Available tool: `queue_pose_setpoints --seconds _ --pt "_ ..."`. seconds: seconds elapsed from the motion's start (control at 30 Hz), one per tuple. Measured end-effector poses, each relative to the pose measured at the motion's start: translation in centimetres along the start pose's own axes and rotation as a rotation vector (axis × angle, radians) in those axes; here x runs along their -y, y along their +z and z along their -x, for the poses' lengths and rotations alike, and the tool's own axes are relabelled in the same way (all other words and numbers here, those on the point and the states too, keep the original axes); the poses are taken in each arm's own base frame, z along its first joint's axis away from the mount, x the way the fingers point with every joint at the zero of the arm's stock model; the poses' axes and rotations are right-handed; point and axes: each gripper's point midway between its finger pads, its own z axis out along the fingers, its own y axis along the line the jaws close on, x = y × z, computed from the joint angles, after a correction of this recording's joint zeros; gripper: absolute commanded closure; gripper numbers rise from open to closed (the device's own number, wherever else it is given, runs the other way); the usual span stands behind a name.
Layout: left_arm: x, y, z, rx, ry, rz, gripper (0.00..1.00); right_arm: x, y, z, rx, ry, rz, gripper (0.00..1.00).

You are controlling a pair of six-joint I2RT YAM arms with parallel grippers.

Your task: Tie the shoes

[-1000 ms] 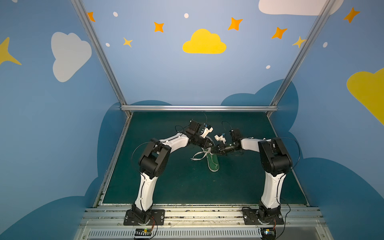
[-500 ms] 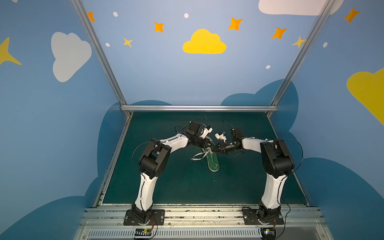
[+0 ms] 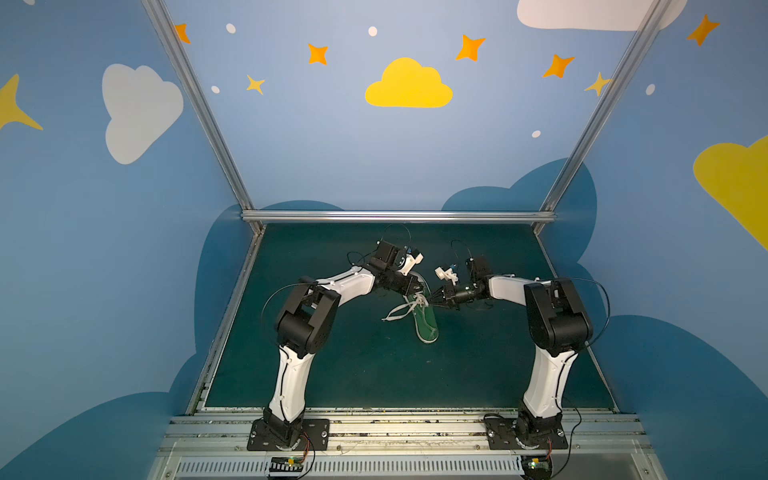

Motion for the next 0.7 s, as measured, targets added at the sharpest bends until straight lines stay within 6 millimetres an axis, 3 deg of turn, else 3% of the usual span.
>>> queue_pose_setpoints --seconds 0.7 --pt "-0.3 -0.7 -0.3 0.007 -0.010 0.008 0.97 2.0 -2.1 -1.1 0.032 0.056 -0.017 1.00"
